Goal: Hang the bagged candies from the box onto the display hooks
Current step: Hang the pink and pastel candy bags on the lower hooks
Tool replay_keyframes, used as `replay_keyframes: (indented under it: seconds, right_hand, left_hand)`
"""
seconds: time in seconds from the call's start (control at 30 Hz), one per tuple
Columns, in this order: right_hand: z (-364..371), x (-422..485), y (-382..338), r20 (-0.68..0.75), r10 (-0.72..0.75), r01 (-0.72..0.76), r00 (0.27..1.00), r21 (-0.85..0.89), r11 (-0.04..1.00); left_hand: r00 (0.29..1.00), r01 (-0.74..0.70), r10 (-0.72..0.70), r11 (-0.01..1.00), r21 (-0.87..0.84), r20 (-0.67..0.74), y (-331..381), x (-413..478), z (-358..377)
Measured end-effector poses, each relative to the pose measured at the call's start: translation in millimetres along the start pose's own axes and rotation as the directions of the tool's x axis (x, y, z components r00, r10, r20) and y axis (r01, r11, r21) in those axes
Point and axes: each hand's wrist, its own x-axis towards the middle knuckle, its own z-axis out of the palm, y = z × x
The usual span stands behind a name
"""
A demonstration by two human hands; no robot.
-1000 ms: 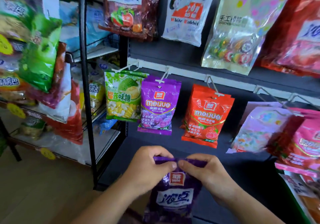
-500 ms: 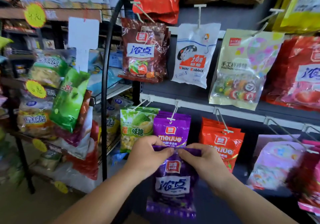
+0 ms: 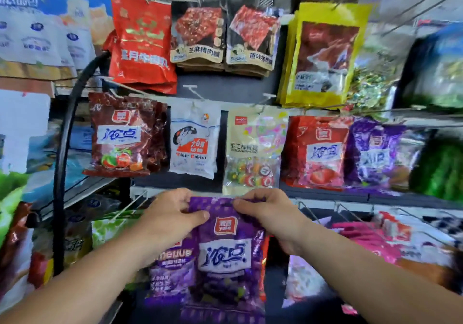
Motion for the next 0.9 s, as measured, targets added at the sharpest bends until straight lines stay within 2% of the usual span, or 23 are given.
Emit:
replay_keyframes:
  seconds: [0.1, 0.23, 0.33, 0.47, 0.57, 0.67, 0.9]
  right_hand:
    - [-42, -11, -6, -0.022, 0.037, -0.038, 0.999, -0.011, 0.999]
    - [-92, -26, -13, -0.096, 0.014, -0.021, 0.995, -0.071, 0.997]
    - [-128, -34, -21, -0.213, -0.038, 0.024, 0.976, -0.067, 0.997]
    - [-193, -34, -47, -0.392, -0.108, 0.095, 0.914, -0.051, 0.994]
    - [-241, -28, -62, -0.489, -0.181, 0.133, 0.853, -0.131, 0.982]
    - [-275, -20, -72, -0.537, -0.266, 0.137, 0.8, -0.269, 0.953]
    - [-317, 7, -94, -0.62, -0.354, 0.159, 0.7, -0.348, 0.924]
  left_hand:
    - [0.997, -0.065, 0.064, 0.998, 0.012, 0.034, 22, 5, 34]
    - [0.987, -0.133, 0.134, 0.991, -0.013, 0.094, 45, 12, 79]
    - [0.984, -0.131, 0.14, 0.988, -0.087, 0.111, 62, 16, 112]
    - [0.982, -0.143, 0.16, 0.978, -0.152, 0.102, 97, 32, 151]
    - [0.964, -0.167, 0.185, 0.98, -0.107, 0.192, 123, 43, 179]
    - [0.953, -0.208, 0.214, 0.977, -0.049, 0.217, 139, 52, 207]
    - [0.939, -0.279, 0.276, 0.96, -0.013, 0.205, 163, 73, 244]
